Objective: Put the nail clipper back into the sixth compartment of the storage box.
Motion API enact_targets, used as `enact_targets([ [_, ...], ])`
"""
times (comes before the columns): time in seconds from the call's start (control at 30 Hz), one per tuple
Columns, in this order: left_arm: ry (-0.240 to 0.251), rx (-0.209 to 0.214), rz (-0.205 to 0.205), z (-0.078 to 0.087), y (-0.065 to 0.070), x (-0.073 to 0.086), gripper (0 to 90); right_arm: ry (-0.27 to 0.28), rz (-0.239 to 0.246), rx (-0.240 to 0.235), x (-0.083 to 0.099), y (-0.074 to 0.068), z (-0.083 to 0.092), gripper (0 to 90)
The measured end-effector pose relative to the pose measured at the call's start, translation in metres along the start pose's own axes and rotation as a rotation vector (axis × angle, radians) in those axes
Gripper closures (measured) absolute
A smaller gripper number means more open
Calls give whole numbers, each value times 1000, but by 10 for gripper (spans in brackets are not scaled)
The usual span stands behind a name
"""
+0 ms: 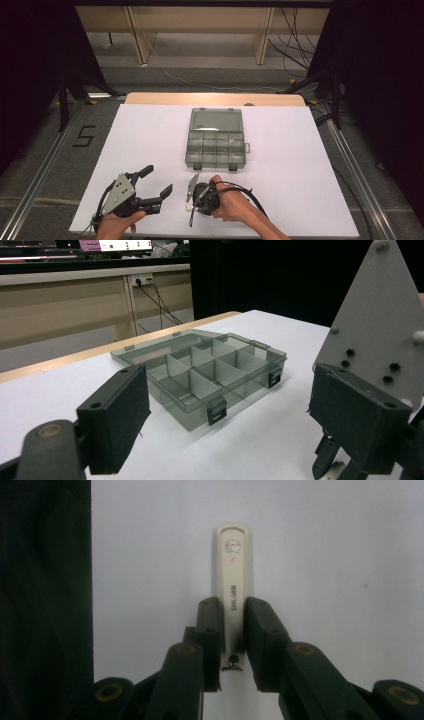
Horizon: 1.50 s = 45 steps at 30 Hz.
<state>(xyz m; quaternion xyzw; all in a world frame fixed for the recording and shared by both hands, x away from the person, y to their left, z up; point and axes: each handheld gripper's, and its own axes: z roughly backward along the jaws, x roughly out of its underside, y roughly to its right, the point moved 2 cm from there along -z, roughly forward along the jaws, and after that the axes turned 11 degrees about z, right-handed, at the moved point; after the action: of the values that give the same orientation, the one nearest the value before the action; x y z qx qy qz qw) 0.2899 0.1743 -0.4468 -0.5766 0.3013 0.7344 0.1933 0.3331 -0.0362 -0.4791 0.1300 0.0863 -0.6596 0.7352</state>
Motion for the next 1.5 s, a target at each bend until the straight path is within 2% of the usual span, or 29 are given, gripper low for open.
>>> enact_targets([
  [0.17, -1, -1, -1, 0, 0, 0, 159, 35, -37, 11, 3, 2, 9, 774],
  [0.23, -2, -1, -2, 0, 0, 0, 159, 46, -24, 39, 6, 6, 14, 774],
  [0.3, -2, -1, -1, 0, 0, 0, 159, 62, -35, 45, 7, 8, 18, 774],
  [0.47, 5, 5, 1, -1, 0, 0, 159, 137, -68, 40, 9, 13, 27, 774],
  [0.5, 5, 5, 1, -1, 0, 0, 159, 137, -68, 40, 9, 13, 27, 774],
  [0.53, -2, -1, -2, 0, 0, 0, 159, 171, -93, 28, 11, 14, 31, 775],
  [0.6, -1, -1, -1, 0, 0, 0, 159, 207, -112, 24, 12, 16, 35, 775],
  [0.83, -1, -1, -1, 0, 0, 0, 159, 249, -139, 76, 18, 25, 49, 774],
  [0.93, -1, -1, 0, 0, 0, 0, 159, 273, -174, 120, 24, 31, 56, 774],
  [1.27, -1, 3, 5, -1, 1, 1, 159, 314, -220, 185, 33, 41, 64, 775],
  [1.33, 5, 10, 7, -1, 1, 1, 159, 333, -246, 205, 36, 45, 66, 774],
  [1.5, 0, 3, 7, -1, 0, 1, 159, 353, -270, 243, 40, 50, 69, 774],
])
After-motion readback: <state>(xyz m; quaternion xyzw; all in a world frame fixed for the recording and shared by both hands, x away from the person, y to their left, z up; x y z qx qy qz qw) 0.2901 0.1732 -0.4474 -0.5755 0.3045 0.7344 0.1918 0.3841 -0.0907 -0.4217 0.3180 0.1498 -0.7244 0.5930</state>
